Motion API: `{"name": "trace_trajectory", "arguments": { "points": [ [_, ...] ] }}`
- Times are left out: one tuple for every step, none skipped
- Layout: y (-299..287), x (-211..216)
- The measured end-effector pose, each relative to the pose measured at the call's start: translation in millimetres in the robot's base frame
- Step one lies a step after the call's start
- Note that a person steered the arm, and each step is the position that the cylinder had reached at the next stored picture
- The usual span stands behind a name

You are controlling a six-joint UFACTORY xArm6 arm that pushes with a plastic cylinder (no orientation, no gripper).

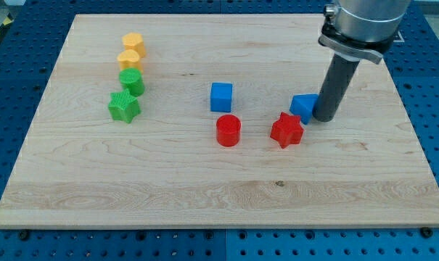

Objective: Point your arm to yellow hexagon

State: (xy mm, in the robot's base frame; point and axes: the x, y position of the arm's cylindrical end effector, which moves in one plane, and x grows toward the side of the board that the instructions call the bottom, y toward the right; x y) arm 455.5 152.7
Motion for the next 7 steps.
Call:
{"name": "trace_trajectory", "arguments": {
  "points": [
    [-19, -5],
    [-36, -34],
    [-37, -47],
    [-27, -63],
    [-20, -124],
    [-56, -168],
    [-133, -197]
  ]
}}
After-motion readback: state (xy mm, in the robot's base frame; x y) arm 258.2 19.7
